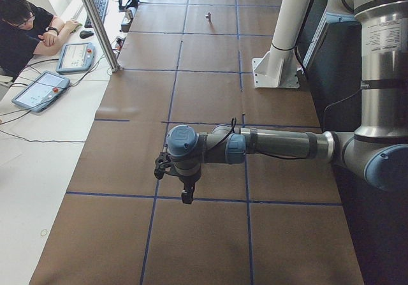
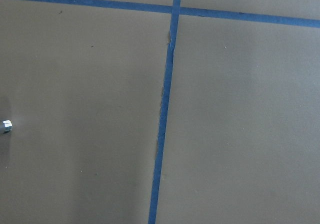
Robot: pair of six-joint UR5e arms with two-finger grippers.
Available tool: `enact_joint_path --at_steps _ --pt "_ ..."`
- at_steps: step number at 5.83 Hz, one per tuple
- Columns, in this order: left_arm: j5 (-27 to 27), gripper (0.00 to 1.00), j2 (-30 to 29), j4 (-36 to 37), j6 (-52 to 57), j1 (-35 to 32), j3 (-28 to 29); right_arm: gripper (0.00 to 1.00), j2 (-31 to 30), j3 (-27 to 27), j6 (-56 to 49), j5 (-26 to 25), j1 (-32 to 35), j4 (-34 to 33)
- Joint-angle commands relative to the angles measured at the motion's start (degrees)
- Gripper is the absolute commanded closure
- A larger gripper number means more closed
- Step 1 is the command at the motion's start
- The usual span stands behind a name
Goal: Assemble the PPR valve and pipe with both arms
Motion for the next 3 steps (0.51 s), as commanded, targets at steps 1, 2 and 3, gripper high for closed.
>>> enact_joint_path --at_steps 1,2,3 --pt "-0.27 0.00 -2.46 -3.16 0.56 0.06 -0.62 0.00 0.12 -0.08 -0.11 -0.09 -0.03 0.09" --pt "-0.62 0.00 -1.41 -8.58 -0.04 0.15 -0.63 0.00 0.12 -0.08 -0.11 -0.09 -0.03 0.09" --pt "-2.10 0.00 -1.31 -9.94 -2.13 2.50 -0.46 0.00 0.12 -0.08 -0.11 0.00 -0.03 0.00"
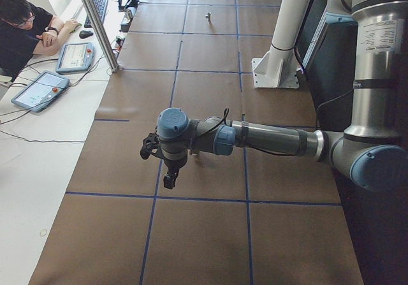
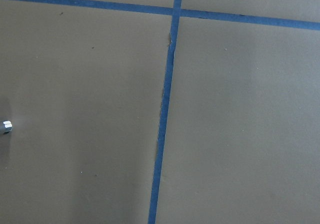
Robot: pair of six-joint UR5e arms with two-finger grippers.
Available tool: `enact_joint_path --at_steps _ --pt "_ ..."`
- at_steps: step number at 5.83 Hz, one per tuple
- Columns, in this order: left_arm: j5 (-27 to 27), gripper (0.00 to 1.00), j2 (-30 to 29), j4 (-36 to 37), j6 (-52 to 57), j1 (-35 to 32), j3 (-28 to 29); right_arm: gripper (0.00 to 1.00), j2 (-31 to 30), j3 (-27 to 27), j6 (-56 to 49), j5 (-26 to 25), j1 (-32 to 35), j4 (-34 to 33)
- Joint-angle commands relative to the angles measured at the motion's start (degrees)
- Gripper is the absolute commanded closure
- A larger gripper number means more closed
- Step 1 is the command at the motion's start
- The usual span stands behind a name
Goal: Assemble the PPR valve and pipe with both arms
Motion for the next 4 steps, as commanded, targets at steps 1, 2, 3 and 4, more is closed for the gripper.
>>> enact_joint_path --at_steps 1,2,3,4 --pt "-1.08 0.00 0.94 -3.03 -9.07 5.17 -0.37 0.00 0.00 0.16 0.00 0.15 -0.09 0.03" --pt "-0.73 0.00 1.30 -9.92 -18.98 8.68 -0.38 0.00 -0.09 0.17 0.00 0.15 -0.09 0.03" --pt "0.31 0.00 2.00 -17.90 -31.00 13.94 -0.29 0.00 -0.09 0.17 0.00 0.32 -0.18 0.03" --pt "4.41 0.00 2.00 -21.03 -39.12 19.04 -1.07 0.00 -0.09 0.17 0.08 0.24 -0.27 -0.06"
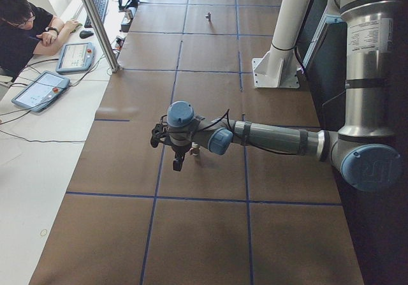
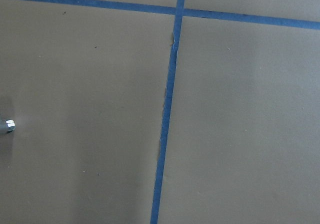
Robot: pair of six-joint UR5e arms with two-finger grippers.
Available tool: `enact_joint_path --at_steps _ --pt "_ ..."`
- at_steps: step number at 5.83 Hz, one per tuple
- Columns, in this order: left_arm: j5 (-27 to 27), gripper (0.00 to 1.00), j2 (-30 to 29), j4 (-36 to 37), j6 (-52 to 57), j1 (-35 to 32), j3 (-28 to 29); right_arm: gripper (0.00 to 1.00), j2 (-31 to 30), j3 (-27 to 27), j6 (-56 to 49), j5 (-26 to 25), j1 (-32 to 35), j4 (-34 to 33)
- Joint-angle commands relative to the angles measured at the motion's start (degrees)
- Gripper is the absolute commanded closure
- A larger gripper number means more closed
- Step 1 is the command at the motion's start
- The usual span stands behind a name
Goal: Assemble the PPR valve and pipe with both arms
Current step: 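Lower the left gripper onto the white PPR fitting and grasp it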
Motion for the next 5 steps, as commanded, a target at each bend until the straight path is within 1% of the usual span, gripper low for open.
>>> enact_joint_path --at_steps 1,3,5 --pt "6.22 0.00 -1.13 -4.20 -12.56 9.61 -1.03 0.00 -0.01 0.01 -0.02 -0.02 -0.16 0.02" --pt "7.65 0.00 -2.29 -4.11 -16.19 15.43 -0.95 0.00 -0.01 0.09 0.06 -0.02 -0.42 -0.06" --pt "8.45 0.00 -1.85 -4.02 -16.38 17.30 -1.04 0.00 -0.01 0.01 0.06 -0.02 -0.51 -0.06"
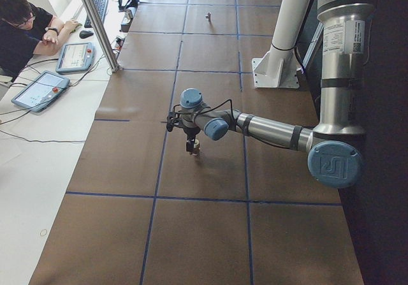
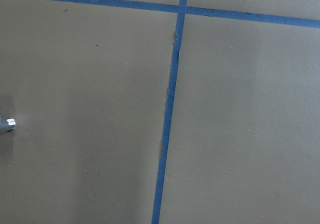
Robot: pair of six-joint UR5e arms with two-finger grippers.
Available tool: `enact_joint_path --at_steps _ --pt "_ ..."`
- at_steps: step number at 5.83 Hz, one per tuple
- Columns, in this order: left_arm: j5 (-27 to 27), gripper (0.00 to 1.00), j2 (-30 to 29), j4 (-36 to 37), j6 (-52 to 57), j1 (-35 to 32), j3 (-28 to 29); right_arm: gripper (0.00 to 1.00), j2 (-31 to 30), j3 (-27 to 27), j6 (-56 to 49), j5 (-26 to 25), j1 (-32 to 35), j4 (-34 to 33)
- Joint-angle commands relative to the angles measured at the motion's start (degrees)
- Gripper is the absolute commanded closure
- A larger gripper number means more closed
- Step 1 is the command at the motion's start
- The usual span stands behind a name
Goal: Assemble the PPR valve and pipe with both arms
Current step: 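Lower the left gripper onto the white PPR fitting and grasp it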
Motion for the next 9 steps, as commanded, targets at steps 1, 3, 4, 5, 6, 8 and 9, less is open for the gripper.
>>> enact_joint_path --at_steps 1,3,4,5,6,8,9 --pt "0.23 0.00 0.27 0.10 -0.15 0.81 0.03 0.00 0.00 -0.11 -0.09 0.00 -0.06 0.00" --pt "0.23 0.52 0.36 0.28 -0.15 0.81 0.12 0.00 0.00 -0.11 0.09 0.00 -0.15 0.00" --pt "0.23 0.92 0.45 0.28 -0.15 0.81 0.04 0.00 0.00 -0.03 0.09 0.00 -0.24 0.00" --pt "0.23 0.98 0.45 0.28 -0.15 0.63 -0.05 0.00 0.00 -0.02 0.09 0.00 -0.24 0.00" --pt "0.14 1.00 0.62 0.80 -0.24 0.55 -1.44 0.00 0.00 -0.02 0.09 0.00 -0.24 0.00" --pt "0.14 1.00 -0.24 10.93 -0.24 0.46 -9.14 0.00 0.00 0.06 0.09 0.09 -0.24 0.00" --pt "0.23 1.00 -2.34 16.48 -1.80 0.54 -12.93 0.00 0.00 0.06 0.09 0.09 -0.24 0.00"
